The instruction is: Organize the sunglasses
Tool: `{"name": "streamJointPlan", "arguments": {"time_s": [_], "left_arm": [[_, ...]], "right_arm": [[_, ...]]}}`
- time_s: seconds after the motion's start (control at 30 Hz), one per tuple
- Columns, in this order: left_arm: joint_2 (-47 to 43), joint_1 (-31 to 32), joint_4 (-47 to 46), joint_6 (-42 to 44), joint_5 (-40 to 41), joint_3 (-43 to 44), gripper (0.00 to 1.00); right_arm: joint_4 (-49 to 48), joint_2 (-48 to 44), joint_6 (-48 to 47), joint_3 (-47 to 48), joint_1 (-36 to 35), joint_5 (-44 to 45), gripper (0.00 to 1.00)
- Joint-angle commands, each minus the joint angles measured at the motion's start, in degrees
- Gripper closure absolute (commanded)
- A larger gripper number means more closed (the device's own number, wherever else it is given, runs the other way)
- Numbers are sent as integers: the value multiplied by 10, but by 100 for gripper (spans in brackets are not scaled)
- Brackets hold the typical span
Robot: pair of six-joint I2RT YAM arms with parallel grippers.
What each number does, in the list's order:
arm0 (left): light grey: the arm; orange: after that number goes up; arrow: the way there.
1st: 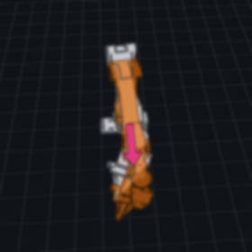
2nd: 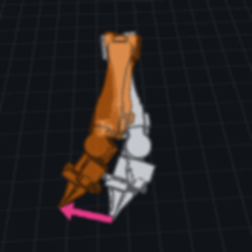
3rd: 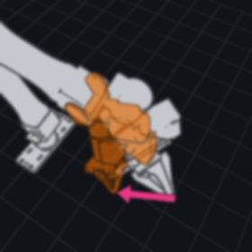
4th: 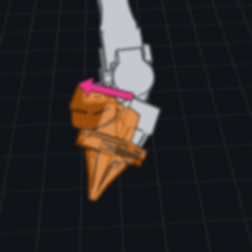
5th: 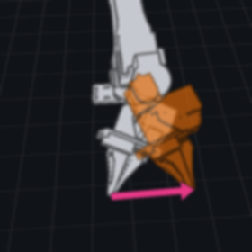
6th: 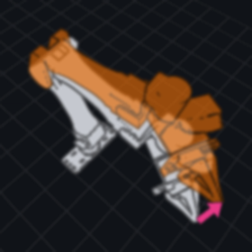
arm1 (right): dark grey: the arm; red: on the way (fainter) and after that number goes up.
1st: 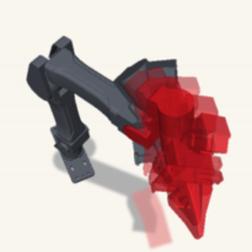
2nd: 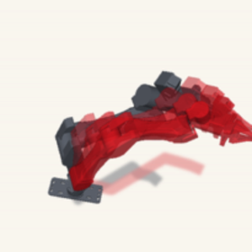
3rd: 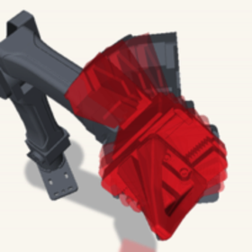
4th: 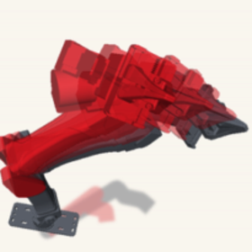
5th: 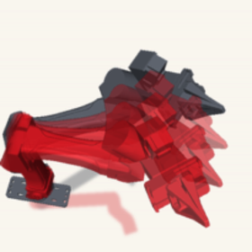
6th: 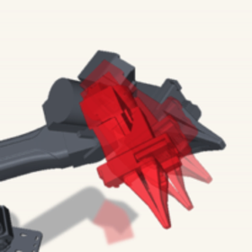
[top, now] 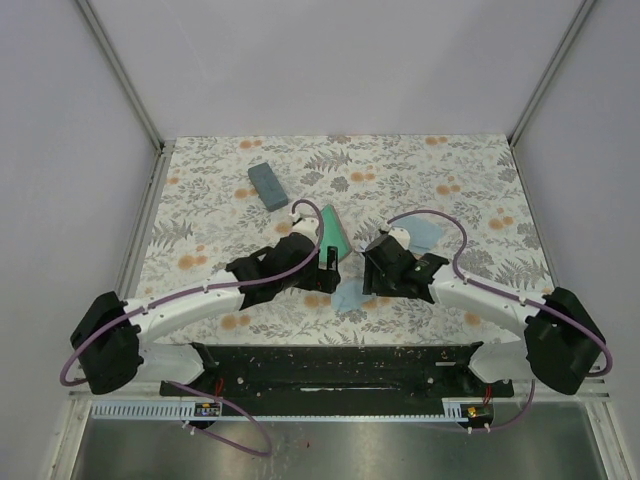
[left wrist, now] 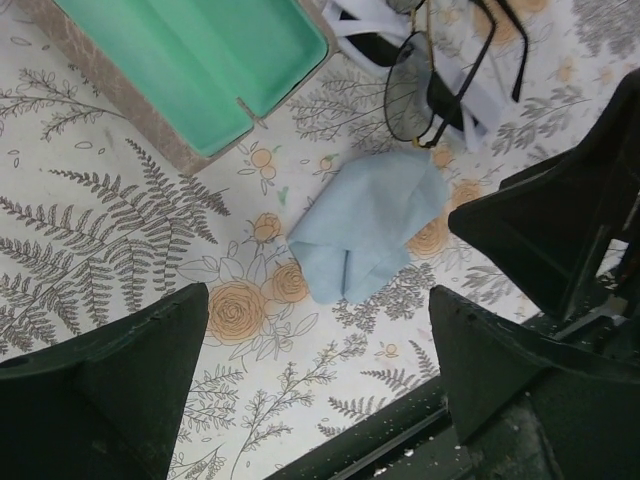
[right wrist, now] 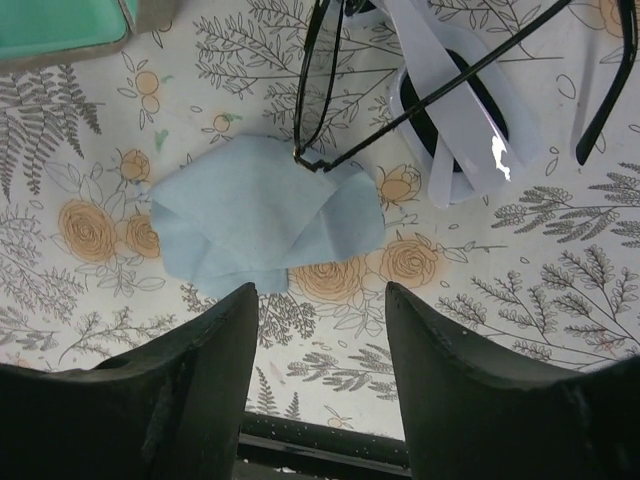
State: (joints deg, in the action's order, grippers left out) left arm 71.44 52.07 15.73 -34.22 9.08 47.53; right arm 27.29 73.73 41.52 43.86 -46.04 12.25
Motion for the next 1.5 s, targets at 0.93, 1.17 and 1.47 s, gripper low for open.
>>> {"name": "streamJointPlan", "arguments": {"time_s": [0.93, 1.17, 1.47], "left_arm": [[223, 79, -36, -11, 59, 69, 54], [283, 78, 24, -41, 84, 106, 62], [252, 77, 7, -70, 88, 68, 64]], "right_arm": [[-115, 37, -86, 63, 183, -114, 34], [-106, -61, -72, -14, 183, -159, 34], [-151, -45, -30, -92, 182, -242, 45]]}}
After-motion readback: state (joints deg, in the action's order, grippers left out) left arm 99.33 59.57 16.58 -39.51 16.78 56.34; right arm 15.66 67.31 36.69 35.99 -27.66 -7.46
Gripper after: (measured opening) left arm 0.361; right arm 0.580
